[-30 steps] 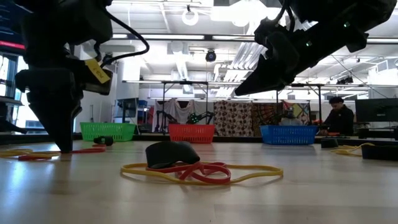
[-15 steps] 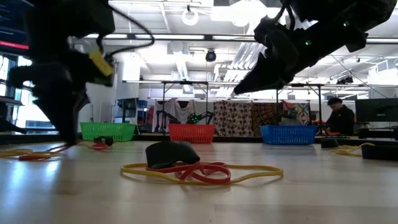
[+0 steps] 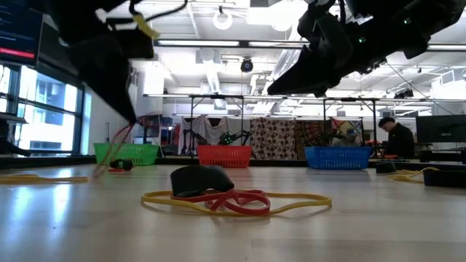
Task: Sort rubber bands into baskets
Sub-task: Put the red rubber band into the green bin
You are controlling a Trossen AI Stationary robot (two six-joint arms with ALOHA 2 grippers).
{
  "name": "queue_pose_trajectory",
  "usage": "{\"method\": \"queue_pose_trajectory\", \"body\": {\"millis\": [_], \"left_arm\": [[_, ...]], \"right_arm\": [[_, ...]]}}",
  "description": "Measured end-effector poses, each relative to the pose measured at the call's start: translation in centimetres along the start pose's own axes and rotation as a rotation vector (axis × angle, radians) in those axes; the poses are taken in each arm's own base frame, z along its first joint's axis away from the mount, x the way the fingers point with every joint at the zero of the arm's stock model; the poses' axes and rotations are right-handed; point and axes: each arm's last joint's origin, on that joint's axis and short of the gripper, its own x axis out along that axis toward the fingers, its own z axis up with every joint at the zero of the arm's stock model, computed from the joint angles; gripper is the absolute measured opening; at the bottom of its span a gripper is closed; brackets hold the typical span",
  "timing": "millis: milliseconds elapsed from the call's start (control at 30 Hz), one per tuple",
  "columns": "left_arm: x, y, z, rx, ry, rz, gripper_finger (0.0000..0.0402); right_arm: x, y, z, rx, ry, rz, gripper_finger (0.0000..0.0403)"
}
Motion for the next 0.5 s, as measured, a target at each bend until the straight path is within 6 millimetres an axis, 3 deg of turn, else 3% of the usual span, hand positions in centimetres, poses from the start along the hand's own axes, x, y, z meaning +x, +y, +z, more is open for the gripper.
{"method": "queue_pose_trajectory", "body": {"millis": [267,500], "left_arm": [[-2.8,2.7,1.0,-0.036,-0.135,0.077,0.0000],[-3.2,5.7,1.8,-0.092,-0.180,0.206,0.0000]], "right_arm": [[0.0,0.2,0.0,-0.001,-0.001,0.006,0.0000],[0.0,0.2,0.0,-0.001,-0.001,0.006,0.0000]]}}
